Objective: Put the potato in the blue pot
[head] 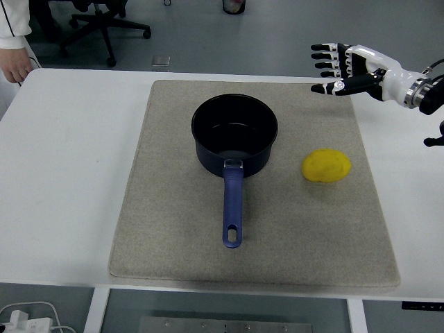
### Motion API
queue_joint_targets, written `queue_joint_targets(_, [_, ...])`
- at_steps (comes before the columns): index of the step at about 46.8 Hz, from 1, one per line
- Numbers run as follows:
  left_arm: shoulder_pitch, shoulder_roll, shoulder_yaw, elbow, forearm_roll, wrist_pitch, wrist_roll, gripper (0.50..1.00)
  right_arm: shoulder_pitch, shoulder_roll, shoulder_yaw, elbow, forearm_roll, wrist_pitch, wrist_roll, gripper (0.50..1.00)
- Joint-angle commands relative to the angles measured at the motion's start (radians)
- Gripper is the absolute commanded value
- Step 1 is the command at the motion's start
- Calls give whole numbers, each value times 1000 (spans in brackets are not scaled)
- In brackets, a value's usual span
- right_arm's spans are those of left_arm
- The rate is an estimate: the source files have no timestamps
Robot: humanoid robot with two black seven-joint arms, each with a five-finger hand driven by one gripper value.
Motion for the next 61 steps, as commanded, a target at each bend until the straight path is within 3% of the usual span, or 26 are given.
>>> queue_joint_targets(1, [0, 0, 0, 0, 0, -1, 1, 996, 13, -19, -24, 32, -38, 0, 2, 930])
queue_joint_targets(11, [0, 0, 0, 0, 0, -1, 1, 996, 39, -59, -99, 93, -144, 0, 3, 930])
queue_joint_targets(30, [0, 0, 0, 0, 0, 0, 1, 996, 70, -93, -121, 154, -293, -2, 3, 930])
queue_joint_targets(39, [0, 0, 0, 0, 0, 0, 0, 996, 71, -93, -182, 154, -463, -9, 3, 930])
queue_joint_targets(61, [0, 0, 0, 0, 0, -1, 0, 996, 111, -136, -233, 193, -518, 67, 3, 930])
